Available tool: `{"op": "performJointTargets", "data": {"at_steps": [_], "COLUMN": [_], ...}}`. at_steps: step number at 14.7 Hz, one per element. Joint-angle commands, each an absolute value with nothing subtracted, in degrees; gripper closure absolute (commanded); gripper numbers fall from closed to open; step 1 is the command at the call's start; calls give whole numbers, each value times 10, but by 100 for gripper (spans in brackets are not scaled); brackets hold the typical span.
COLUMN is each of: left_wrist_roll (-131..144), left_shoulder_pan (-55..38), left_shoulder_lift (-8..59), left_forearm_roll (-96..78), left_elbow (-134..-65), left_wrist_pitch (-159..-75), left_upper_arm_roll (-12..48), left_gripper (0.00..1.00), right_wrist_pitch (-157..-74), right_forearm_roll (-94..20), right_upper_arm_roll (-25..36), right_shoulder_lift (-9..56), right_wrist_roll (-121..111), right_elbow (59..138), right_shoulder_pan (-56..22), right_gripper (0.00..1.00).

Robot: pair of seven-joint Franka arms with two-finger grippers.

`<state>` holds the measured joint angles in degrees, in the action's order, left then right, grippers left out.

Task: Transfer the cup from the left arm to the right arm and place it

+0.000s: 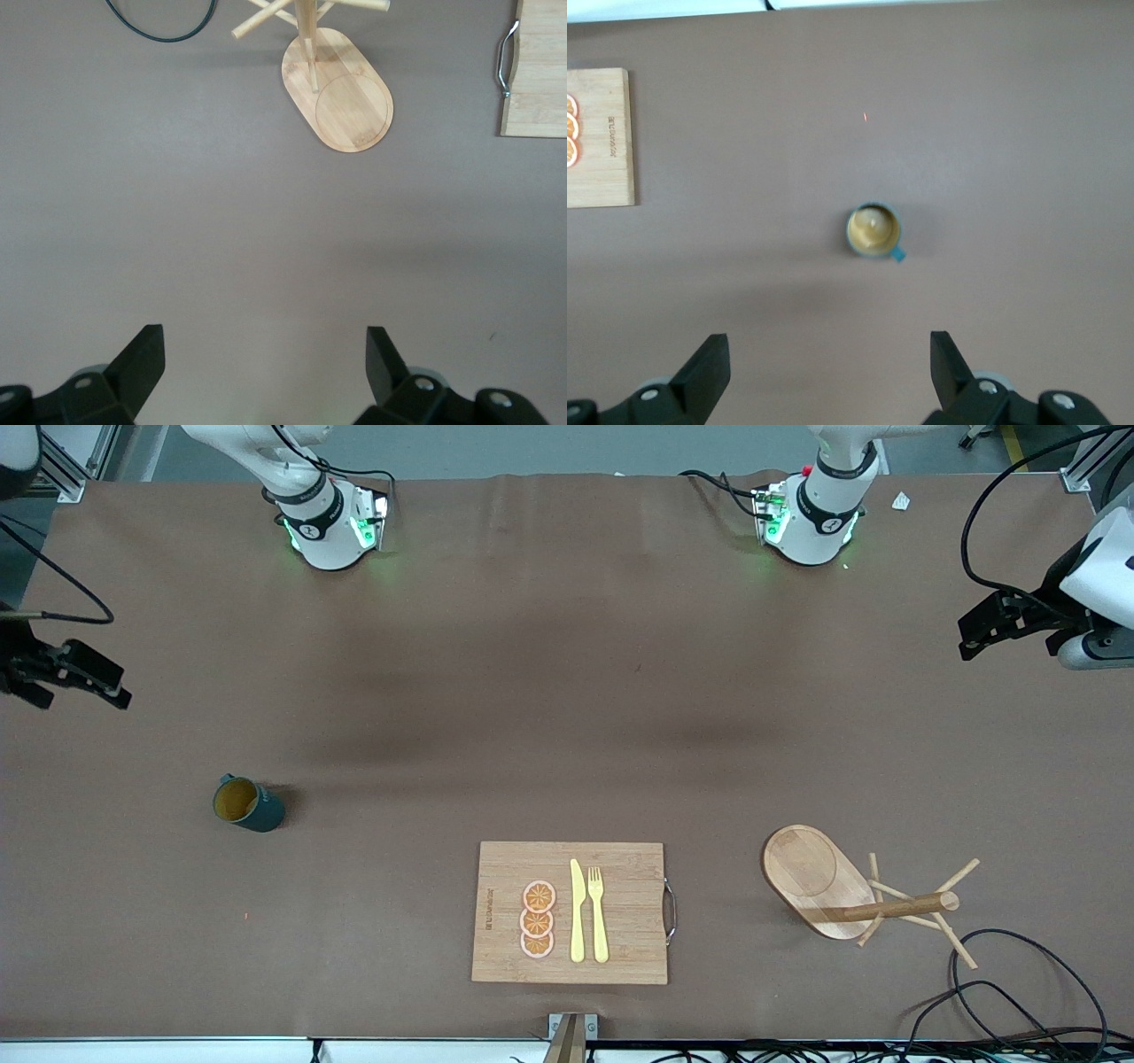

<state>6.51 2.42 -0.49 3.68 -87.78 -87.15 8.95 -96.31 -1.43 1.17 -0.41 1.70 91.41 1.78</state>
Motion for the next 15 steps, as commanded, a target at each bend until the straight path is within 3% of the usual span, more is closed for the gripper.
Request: {"op": "performJointTargets", "data": {"at_steps": [1, 15], "left_wrist_roll": [52, 53], "left_shoulder_pan": [24, 27], "left_shoulder_lift": [-9, -7], "left_forearm_roll": [28, 10], "left_elbow": [-879, -870], "left_wrist_pitch": [-854, -834], "left_upper_arm_roll": [99, 108], "left_gripper": [0, 0], "right_wrist_pitch": [-925, -919], "right_forearm_roll": [-23, -15], "right_upper_arm_roll": [3, 5], "right_shoulder_lift": [-23, -43], "right_wrist_roll": [74, 84], "right_elbow": [906, 909], "right_shoulder_pan": [12, 10], "right_gripper": [0, 0]}}
